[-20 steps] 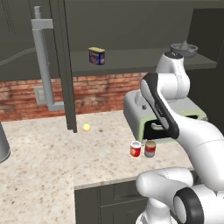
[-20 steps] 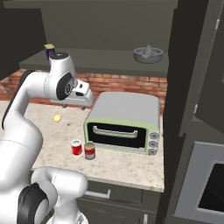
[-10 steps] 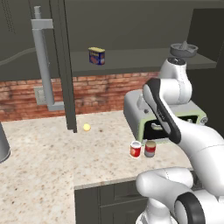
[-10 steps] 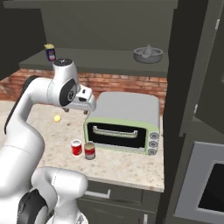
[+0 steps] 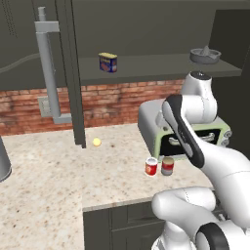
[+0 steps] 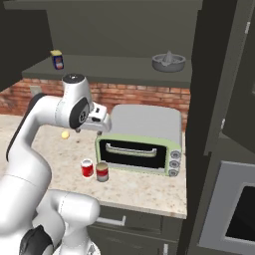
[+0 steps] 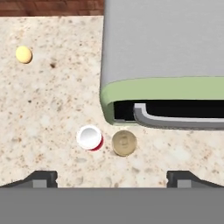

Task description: Pick the cans from the counter and place them in their designated side in the cabinet.

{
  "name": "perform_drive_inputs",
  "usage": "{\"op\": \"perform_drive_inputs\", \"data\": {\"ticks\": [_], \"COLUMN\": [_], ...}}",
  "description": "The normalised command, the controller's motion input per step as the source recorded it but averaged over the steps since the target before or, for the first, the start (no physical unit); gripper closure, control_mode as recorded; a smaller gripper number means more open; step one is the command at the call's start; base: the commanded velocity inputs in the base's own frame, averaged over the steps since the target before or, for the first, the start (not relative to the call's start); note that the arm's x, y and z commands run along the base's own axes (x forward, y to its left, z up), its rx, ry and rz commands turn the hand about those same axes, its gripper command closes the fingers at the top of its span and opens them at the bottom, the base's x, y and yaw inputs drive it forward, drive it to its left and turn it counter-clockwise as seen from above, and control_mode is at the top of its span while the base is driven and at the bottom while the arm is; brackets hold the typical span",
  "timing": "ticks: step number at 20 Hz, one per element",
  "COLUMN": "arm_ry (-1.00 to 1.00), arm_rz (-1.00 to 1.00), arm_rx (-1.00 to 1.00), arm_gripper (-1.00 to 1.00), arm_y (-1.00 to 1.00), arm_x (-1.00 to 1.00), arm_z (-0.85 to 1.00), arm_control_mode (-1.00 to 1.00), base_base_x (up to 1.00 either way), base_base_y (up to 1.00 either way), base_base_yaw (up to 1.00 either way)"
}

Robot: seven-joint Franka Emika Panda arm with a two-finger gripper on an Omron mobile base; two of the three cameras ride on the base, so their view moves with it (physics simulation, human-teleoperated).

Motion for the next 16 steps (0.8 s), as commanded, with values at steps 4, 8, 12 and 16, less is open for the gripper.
{"op": "perform_drive_inputs", "data": {"ticks": [4,8,12,16], "arm_ry": [0.00,0.00,0.00,0.00], "arm_rz": [0.00,0.00,0.00,0.00], "arm_rx": [-0.01,0.00,0.00,0.00], "arm_gripper": [-1.00,-1.00,-1.00,-1.00], "arm_y": [-0.08,-0.05,-0.05,-0.04], "arm_x": [-0.08,-0.03,0.00,0.00], "arm_z": [-0.21,-0.20,-0.19,-0.20], "arm_control_mode": [-1.00,-1.00,-1.00,-1.00], "base_base_x": [0.00,0.00,0.00,0.00], "base_base_y": [0.00,0.00,0.00,0.00], "base_base_yaw": [0.00,0.00,0.00,0.00]}}
